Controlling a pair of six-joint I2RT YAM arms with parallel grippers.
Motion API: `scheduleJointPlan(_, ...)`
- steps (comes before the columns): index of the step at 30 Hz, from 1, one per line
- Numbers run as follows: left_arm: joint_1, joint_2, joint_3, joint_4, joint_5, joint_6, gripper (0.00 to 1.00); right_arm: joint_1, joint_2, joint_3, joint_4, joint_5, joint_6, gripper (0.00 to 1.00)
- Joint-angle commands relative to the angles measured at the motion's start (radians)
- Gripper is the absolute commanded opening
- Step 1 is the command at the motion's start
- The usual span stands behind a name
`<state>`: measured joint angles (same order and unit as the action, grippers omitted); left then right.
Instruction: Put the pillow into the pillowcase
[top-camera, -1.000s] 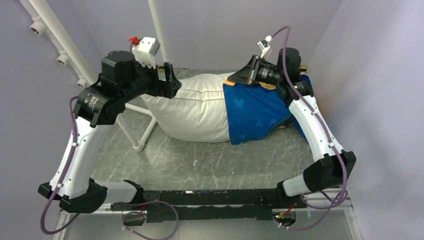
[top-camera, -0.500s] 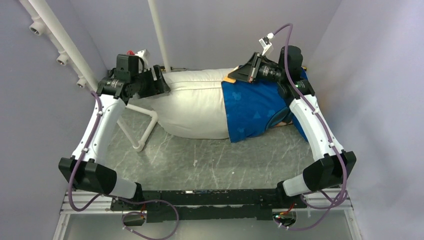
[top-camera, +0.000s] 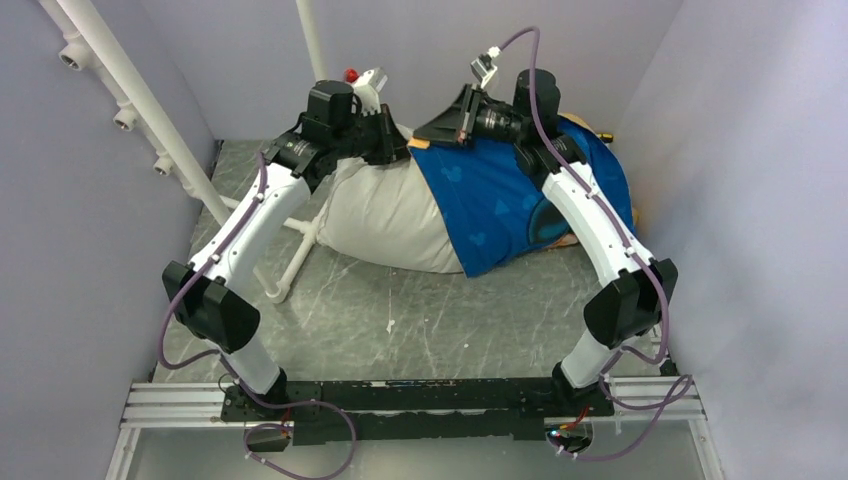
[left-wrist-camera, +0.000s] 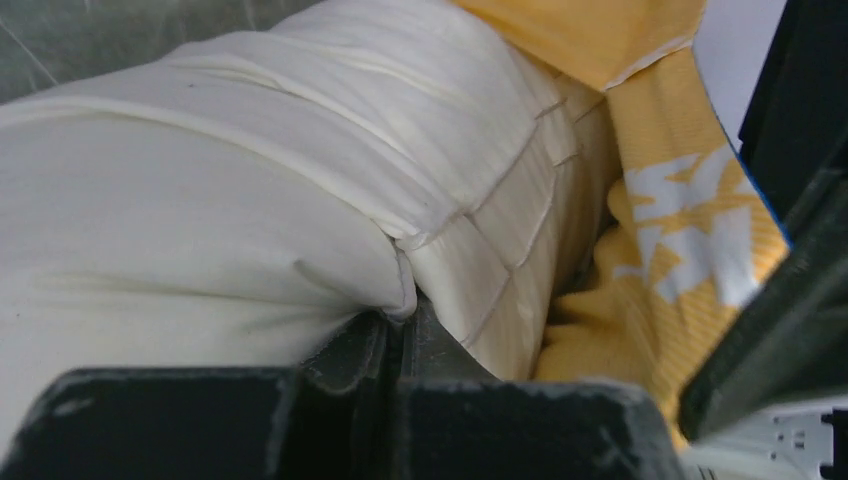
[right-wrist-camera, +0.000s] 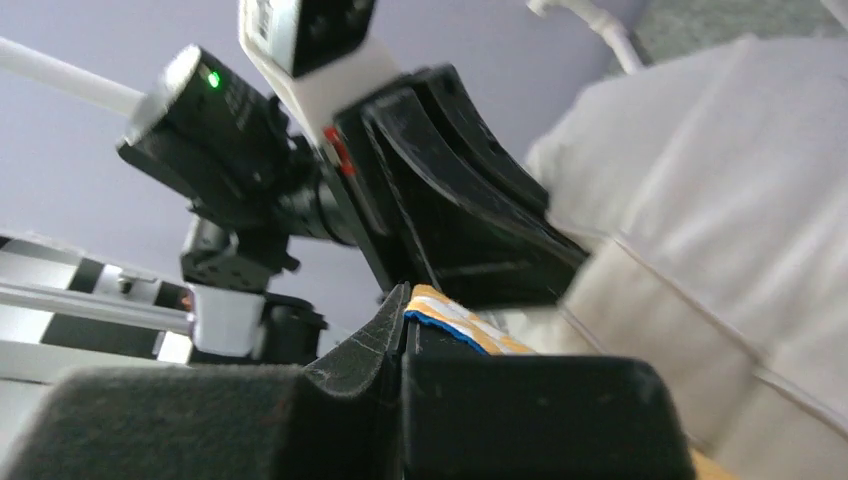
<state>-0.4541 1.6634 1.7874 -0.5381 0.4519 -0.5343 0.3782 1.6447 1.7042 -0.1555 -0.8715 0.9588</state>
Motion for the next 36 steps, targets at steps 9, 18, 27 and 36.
scheduleJointPlan(9,-0.174,-0.12,-0.015,0.168,-0.224,-0.074,0.0,0.117,0.013,-0.034,0.608,0.03,0.403,0.0)
scheduleJointPlan(18,-0.099,-0.118,0.122,-0.171,-0.313,0.169,0.66,0.116,0.063,-0.136,0.598,0.029,0.37,0.0)
scheduleJointPlan(27,-0.075,-0.245,0.186,-0.326,-0.205,0.186,0.94,0.096,0.147,-0.124,0.543,0.012,0.327,0.0)
scheduleJointPlan(36,-0.077,-0.414,-0.23,0.077,0.046,0.059,0.95,0.081,0.141,-0.071,0.554,-0.018,0.354,0.0)
